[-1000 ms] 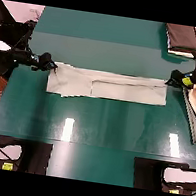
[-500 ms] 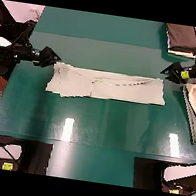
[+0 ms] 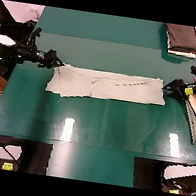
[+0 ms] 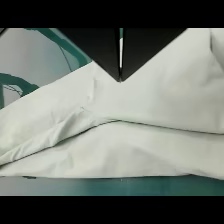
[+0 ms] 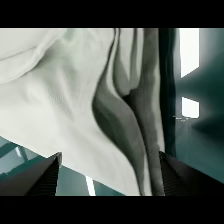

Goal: Fold the shirts.

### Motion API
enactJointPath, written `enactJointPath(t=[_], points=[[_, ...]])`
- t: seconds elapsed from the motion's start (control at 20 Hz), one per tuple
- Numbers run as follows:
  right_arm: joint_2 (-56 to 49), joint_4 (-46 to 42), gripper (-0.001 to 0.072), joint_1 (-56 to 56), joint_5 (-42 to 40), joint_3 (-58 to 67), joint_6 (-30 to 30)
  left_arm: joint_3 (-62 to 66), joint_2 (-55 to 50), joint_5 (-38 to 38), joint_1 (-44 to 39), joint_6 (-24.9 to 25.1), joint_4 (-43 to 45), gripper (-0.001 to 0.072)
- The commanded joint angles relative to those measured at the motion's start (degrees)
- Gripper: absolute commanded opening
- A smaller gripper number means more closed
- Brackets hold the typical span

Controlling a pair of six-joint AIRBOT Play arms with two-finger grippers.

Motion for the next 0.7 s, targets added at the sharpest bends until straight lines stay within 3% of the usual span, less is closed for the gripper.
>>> enactJointPath(t=[0.0,0.2,0.45,0.5,0.6,0.65], points=[[-0.26,0.00,0.0714,0.48,-3.67,-2.25,-2.80,0.07,-0.04,3.30,-4.50,0.07,2.38,0.0036],[-0.76,0.17,0.0711,0.55,-8.41,-2.25,-2.78,0.07,-0.11,5.22,-9.18,0.02,2.64,0.0036],[-6.03,0.24,0.0691,2.60,-4.55,-2.25,-2.80,0.09,-0.15,7.85,-14.78,-1.64,2.62,0.0035],[-6.78,0.24,0.0608,3.28,-4.28,-2.25,-3.15,0.09,-0.15,8.81,-15.63,-2.12,2.62,0.0035],[-6.97,0.22,0.0351,4.37,-4.44,-2.23,-4.15,0.17,-0.17,10.95,-17.33,-3.15,2.62,0.0035],[-6.91,0.17,0.0186,4.46,-4.26,-1.86,-4.24,0.31,-0.24,12.20,-18.27,-3.15,2.62,0.0034]])
